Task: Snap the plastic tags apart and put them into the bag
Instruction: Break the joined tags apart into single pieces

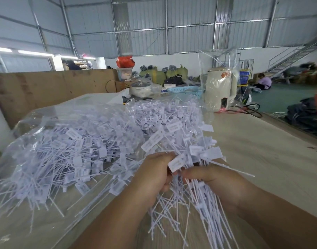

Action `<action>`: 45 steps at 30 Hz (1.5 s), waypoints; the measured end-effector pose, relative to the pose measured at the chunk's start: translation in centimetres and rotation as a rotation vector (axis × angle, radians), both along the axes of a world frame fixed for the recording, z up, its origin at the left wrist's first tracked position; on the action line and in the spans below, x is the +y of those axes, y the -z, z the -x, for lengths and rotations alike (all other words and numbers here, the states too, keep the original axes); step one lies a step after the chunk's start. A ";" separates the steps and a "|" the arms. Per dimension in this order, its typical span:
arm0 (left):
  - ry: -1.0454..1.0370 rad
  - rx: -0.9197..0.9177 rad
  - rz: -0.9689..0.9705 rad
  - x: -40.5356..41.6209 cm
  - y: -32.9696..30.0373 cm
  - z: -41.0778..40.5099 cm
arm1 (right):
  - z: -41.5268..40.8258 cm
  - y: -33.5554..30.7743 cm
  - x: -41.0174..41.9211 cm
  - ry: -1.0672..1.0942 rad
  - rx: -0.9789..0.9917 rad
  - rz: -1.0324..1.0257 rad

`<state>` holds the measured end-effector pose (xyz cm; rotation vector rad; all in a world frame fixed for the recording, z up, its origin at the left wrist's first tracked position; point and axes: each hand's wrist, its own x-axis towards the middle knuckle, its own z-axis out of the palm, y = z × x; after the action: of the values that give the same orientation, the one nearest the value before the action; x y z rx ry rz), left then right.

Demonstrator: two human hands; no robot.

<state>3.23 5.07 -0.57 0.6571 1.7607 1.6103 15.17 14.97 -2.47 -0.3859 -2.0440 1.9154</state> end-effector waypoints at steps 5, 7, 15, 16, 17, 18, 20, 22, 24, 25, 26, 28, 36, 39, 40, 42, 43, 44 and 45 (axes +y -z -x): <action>0.025 0.040 0.113 0.0 -0.2 0.0 | -0.1 -0.3 -0.3 0.087 -0.066 0.048; 0.053 0.089 0.136 -0.5 -0.3 0.3 | -0.1 -0.6 -0.4 0.091 -0.097 0.046; -0.061 0.771 0.268 -2.8 -0.2 3.5 | -0.2 -1.6 0.3 0.137 -0.105 0.053; -0.085 0.810 0.257 -3.1 -0.2 3.9 | -0.3 -1.5 0.5 0.123 -0.103 0.066; -0.068 0.844 0.288 -3.3 -0.2 4.0 | -0.4 -1.5 0.6 0.105 -0.105 0.070; -0.021 0.885 0.347 -3.3 -0.1 3.9 | -0.5 -1.6 0.6 0.089 -0.106 0.076; 0.048 0.992 0.438 -3.0 0.5 3.7 | -0.6 -1.5 0.6 0.079 -0.096 0.104; -0.021 1.095 0.435 -2.7 0.6 3.8 | -0.6 -1.6 0.7 0.078 -0.075 0.116; -0.134 1.168 0.419 -2.8 0.2 4.3 | -0.7 -1.5 1.0 0.092 -0.055 0.124; -0.175 1.209 0.414 -2.8 0.1 4.4 | -0.8 -1.6 1.0 0.105 -0.054 0.136; -0.201 1.242 0.398 -2.8 0.0 4.4 | -0.8 -1.7 1.1 0.122 -0.050 0.141; -0.188 1.258 0.315 -2.5 0.2 3.6 | -0.7 -1.5 1.3 0.150 -0.024 0.133; 0.047 1.170 0.021 -0.6 1.1 -1.1 | 0.4 -1.1 -0.3 0.073 0.085 0.169; 0.107 1.187 -0.052 -0.9 1.3 -0.9 | 0.4 -1.0 0.1 0.059 0.131 0.208; 0.135 1.226 -0.052 -1.1 1.3 -0.9 | 0.5 -1.0 0.2 0.059 0.135 0.203; 0.162 1.307 -0.040 -1.3 1.3 -0.8 | 0.6 -1.2 0.2 0.048 0.153 0.216; 0.152 1.329 -0.040 -1.3 1.3 -0.8 | 0.7 -1.3 0.2 0.045 0.167 0.216; 0.132 1.350 -0.040 -1.2 1.3 -0.8 | 0.8 -1.3 0.3 0.052 0.178 0.197; 0.115 1.384 -0.030 -1.1 1.3 -0.8 | 0.9 -1.3 0.4 0.069 0.185 0.154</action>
<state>3.99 3.95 -1.90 2.1739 2.4462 1.0578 14.25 15.34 -1.15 -0.2980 -1.7513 1.9927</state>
